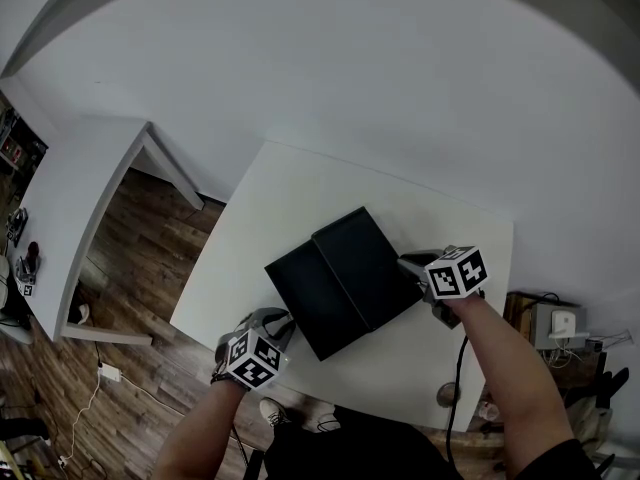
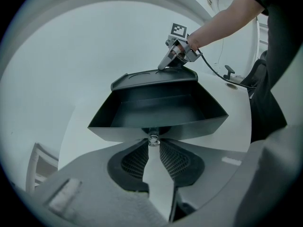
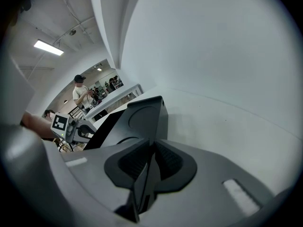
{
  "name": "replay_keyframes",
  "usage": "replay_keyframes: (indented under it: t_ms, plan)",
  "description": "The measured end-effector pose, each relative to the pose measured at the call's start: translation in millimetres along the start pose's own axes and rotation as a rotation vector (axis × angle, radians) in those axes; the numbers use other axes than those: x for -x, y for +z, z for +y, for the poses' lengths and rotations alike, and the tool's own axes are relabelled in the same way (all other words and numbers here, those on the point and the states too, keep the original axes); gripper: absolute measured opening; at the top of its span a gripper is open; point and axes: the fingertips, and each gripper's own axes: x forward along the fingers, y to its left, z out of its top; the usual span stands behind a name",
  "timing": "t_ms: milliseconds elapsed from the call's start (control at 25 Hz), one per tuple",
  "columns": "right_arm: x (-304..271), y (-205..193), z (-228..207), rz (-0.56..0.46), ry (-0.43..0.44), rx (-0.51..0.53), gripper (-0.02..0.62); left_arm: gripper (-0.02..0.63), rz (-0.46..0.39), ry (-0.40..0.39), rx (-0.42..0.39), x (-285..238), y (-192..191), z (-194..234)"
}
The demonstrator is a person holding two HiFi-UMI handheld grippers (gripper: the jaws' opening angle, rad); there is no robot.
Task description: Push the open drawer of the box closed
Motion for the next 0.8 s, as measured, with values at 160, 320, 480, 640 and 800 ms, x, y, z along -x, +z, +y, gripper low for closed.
replay_keyframes:
  t_ms: [160,320,480,640,800]
  plan:
    - [-0.4,0.1,0.3,-0.006,0.004,-0.008,0.044,0.077,0.0,-0.023,0.033,-0.4,-0.3,0.5]
    - [-0.6,0.4,0.2,-0.008,0.008,-0.015,0.044,0.075,-0.003,-0.039,0.051,0.6,1.7,0.6]
    - [0.0,-0.2,0.8,-0.01,0.011,-0.016,0.044,0.075,-0.034,-0.057,0.106,-0.1,5.4,-1.5]
    - [-0.3,0.8,1.0,-0.014,0.012,-0.018,0.044,0.075,-0.071,-0.079,0.196,1.1,11.0,3.2]
    - [-0.6,0.6,1.3,-0.012,0.016,-0.021,0.044,0.075,-0.081,-0.087,0.217,-0.7,13.7,4.8]
